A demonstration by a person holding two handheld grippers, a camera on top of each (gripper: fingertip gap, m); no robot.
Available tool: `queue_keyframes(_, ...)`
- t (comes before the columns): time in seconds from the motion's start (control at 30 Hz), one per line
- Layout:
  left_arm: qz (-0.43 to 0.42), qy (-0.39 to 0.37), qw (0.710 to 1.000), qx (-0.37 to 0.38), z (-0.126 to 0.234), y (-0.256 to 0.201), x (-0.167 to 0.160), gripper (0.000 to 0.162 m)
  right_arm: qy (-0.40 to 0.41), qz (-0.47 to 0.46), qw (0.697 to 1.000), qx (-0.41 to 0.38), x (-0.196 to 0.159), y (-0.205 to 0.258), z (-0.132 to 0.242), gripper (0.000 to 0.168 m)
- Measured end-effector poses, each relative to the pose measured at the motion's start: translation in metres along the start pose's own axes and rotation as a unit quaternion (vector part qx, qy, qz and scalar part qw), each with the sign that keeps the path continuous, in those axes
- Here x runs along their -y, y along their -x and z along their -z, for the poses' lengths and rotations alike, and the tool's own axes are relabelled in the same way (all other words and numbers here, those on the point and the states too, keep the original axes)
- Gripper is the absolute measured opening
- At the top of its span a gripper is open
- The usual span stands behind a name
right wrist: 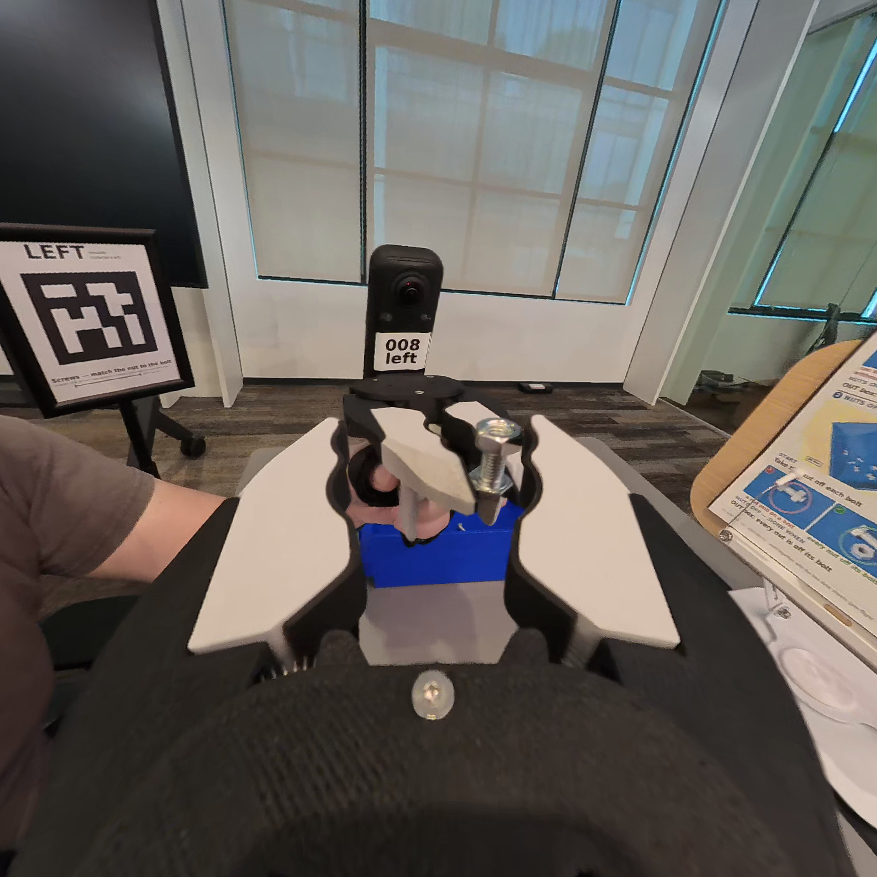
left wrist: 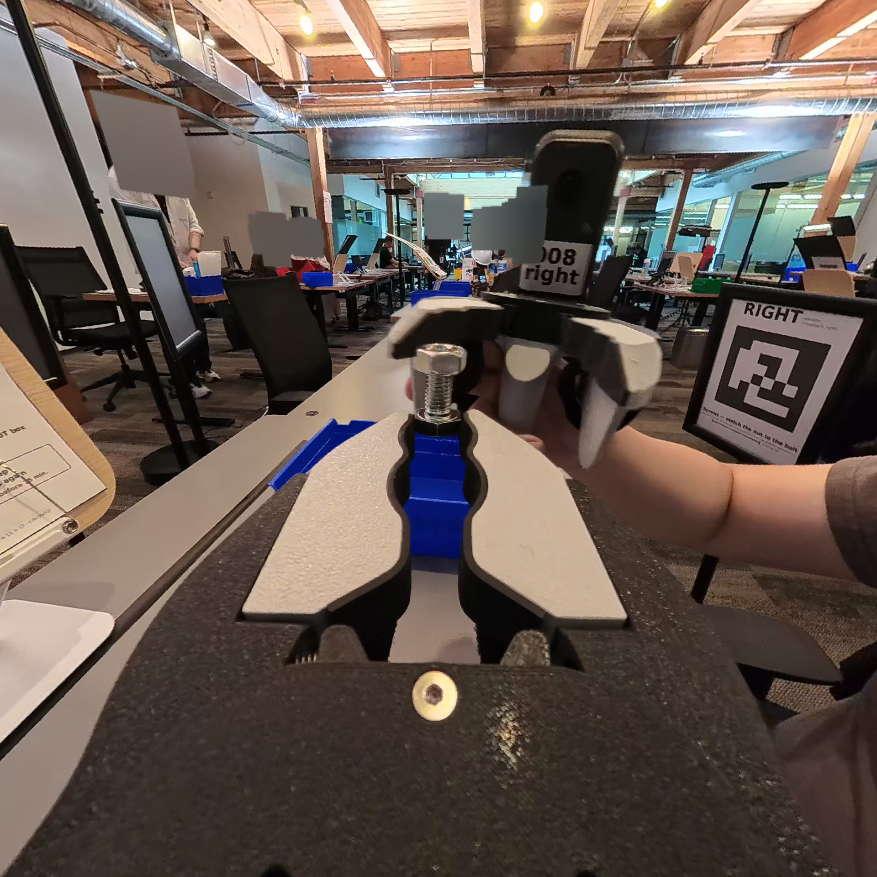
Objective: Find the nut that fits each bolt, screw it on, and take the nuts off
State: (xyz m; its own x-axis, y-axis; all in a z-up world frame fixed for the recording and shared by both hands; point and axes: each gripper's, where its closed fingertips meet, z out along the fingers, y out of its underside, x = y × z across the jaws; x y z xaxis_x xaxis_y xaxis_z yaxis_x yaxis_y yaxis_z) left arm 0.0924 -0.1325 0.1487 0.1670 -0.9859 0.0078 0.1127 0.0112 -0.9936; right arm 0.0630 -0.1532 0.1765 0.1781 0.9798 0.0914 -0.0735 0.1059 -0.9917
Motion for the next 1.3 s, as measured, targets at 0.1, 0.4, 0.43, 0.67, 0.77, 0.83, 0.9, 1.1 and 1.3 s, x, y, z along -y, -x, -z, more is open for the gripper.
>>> queue_keyframes(0.1, 0.007, -0.004, 1.0, 0.007, 0.003, 0.005, 0.001, 0.018, 0.0, 0.011, 1.0, -0.02, -0.001, 0.003, 0.006, 0.074)
queue_keyframes(0.4, -0.001, 0.006, 1.0, -0.012, -0.004, -0.006, -0.003, 0.018, -0.002, 0.011, 1.0, -0.024, 0.0, -0.002, 0.0, 0.077)
queue_keyframes(0.43, -0.002, 0.006, 1.0, -0.011, -0.004, -0.007, -0.003, 0.018, 0.0, 0.01, 1.0, -0.018, -0.001, 0.0, -0.004, 0.077)
queue_keyframes(0.67, 0.01, -0.008, 1.0, 0.005, 0.003, 0.004, 0.003, 0.018, 0.005, 0.016, 0.999, -0.03, -0.001, 0.01, 0.011, 0.077)
queue_keyframes(0.77, 0.015, -0.011, 1.0, -0.008, 0.003, 0.001, 0.004, 0.018, -0.001, 0.014, 0.999, -0.038, 0.002, 0.009, 0.016, 0.076)
queue_keyframes(0.83, 0.012, -0.009, 1.0, -0.02, 0.0, -0.006, 0.003, 0.018, 0.001, 0.014, 0.999, -0.042, 0.002, 0.003, 0.012, 0.077)
queue_keyframes(0.9, 0.006, -0.003, 1.0, -0.023, -0.003, -0.01, 0.001, 0.018, 0.002, 0.008, 0.999, -0.034, 0.001, 0.001, 0.003, 0.077)
queue_keyframes(1.1, 0.01, -0.01, 1.0, -0.004, 0.002, 0.0, 0.004, 0.018, 0.022, 0.024, 0.999, -0.037, -0.003, 0.008, 0.001, 0.08)
queue_keyframes(1.3, 0.016, -0.011, 1.0, -0.01, 0.005, 0.0, 0.006, 0.018, 0.032, 0.061, 0.996, -0.062, -0.001, 0.013, 0.024, 0.074)
